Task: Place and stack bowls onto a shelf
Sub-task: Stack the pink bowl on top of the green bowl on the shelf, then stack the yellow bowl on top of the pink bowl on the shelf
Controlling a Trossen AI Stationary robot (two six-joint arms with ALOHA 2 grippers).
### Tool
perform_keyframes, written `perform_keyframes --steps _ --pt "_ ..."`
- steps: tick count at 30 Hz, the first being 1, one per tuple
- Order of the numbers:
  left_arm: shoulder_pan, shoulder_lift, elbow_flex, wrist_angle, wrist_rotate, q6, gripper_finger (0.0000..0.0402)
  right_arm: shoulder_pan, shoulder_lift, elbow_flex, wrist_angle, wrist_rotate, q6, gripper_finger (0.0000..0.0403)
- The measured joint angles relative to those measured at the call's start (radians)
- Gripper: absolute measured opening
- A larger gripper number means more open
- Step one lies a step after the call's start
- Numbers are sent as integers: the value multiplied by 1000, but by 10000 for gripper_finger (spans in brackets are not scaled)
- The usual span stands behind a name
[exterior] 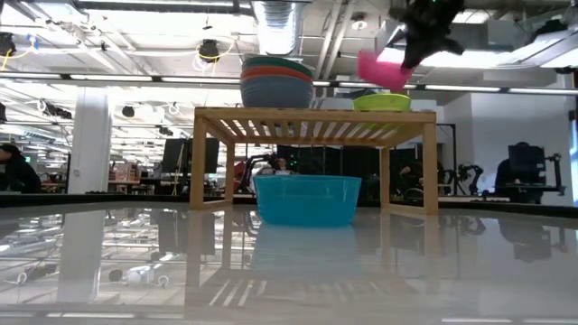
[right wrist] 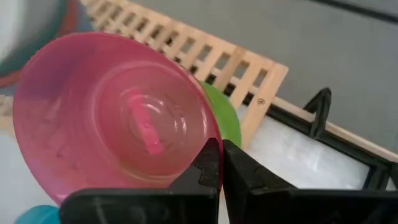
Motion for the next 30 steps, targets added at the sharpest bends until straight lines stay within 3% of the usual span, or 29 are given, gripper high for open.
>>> perform_keyframes --steps 4,8,17,24,30 --pt "1 2 0 -32 -2 8 155 -60 83 48 -35 -92 -11 59" --pt "1 3 0 -65 -13 9 155 -90 127 82 -58 -106 -24 108" --pt "1 3 0 -103 -26 -9 155 -71 76 124 -101 -101 -37 225" --pt "-44 1 -33 -91 -23 -68 155 105 -41 113 -205 -62 26 235" --pt "-157 2 -158 -4 -29 -143 155 353 -136 -87 -180 -48 166 227"
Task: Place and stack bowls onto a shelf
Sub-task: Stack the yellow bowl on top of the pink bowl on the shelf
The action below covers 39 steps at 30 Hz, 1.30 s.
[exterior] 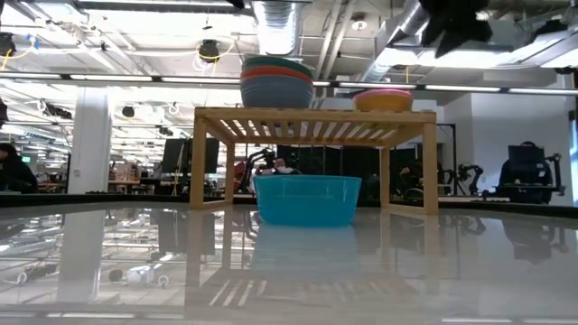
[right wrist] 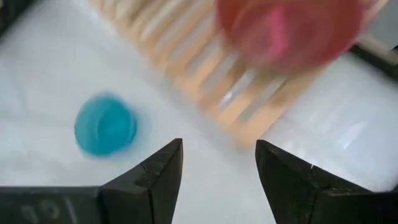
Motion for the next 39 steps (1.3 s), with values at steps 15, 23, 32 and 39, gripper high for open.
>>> perform_keyframes --steps 15,23,32,39 --pt "-366 1 -199 27 -228 -336 155 712 13 -483 263 27 407 226" --pt "-487 1 -199 27 -307 -468 155 902 168 -555 380 -18 510 226" --pt "-565 1 -199 27 -367 -561 155 988 300 -557 489 -85 529 226" --pt "-593 1 -199 26 -382 -589 155 1010 364 -556 465 -87 541 188"
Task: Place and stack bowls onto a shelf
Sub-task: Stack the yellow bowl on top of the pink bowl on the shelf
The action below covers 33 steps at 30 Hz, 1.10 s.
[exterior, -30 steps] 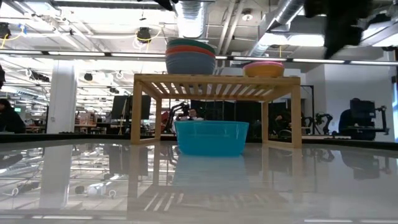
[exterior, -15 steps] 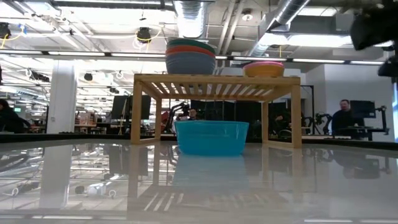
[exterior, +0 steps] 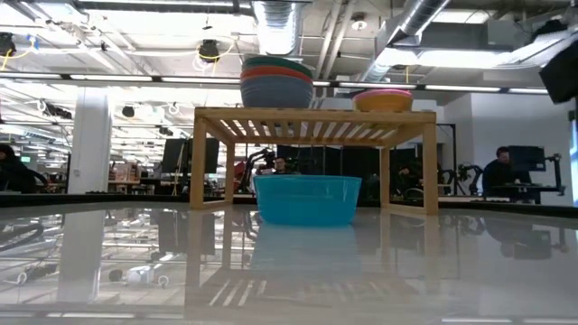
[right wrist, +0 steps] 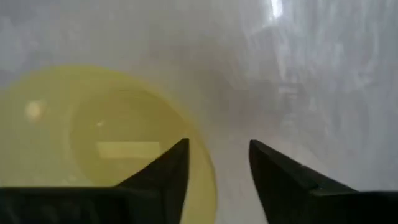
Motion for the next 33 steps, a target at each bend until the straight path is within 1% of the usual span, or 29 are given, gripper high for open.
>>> perform_keyframes --steps 2,4,7,8,13,16,20,23,27,33 --pt "-3 0 0 0 -3 -2 155 -1 15 0 -6 0 0 153" --pt "-8 0 0 -1 -6 -3 155 -3 23 0 -11 -2 -1 106" --pt "-12 0 0 -5 -6 -2 155 -18 15 0 -11 -32 -15 30" --pt "-12 0 0 -7 -6 -2 155 -23 4 0 -8 -32 -24 21" --pt "-12 0 0 -11 -6 5 155 -92 -85 0 -24 -13 -40 27" --pt "-11 1 0 -7 -6 9 155 -165 -152 0 -36 48 -101 23" --pt "-2 29 0 5 26 39 155 -332 -240 9 -39 110 -210 23" --pt "8 54 0 27 55 65 155 -468 -296 54 -42 141 -316 23" --pt "14 82 0 40 99 72 155 -647 -348 159 -51 172 -478 23" --pt "14 101 0 33 121 70 155 -906 -352 348 -84 251 -690 23"
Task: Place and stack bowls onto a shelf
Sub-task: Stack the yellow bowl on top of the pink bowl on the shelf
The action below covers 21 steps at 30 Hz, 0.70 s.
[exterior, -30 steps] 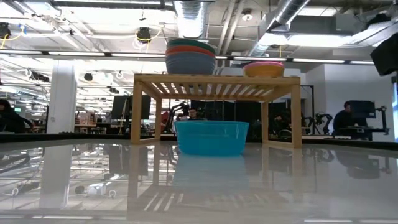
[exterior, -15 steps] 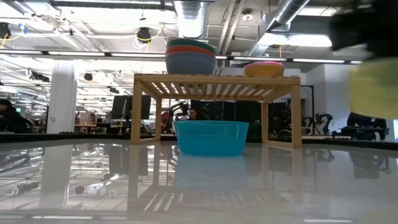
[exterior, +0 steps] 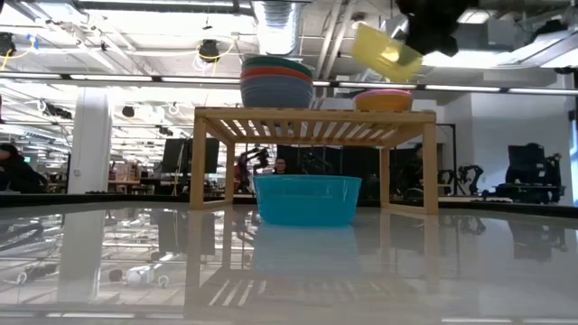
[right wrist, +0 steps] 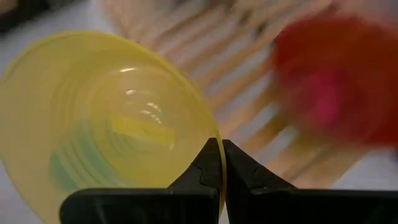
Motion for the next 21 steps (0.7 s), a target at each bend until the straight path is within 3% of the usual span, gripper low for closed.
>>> perform_keyframes --steps 11,21 --pt "0 1 0 -3 3 -11 155 -402 110 198 -26 -8 -141 23" --pt "0 1 0 -46 5 -28 155 -550 178 208 -81 -130 -153 61"
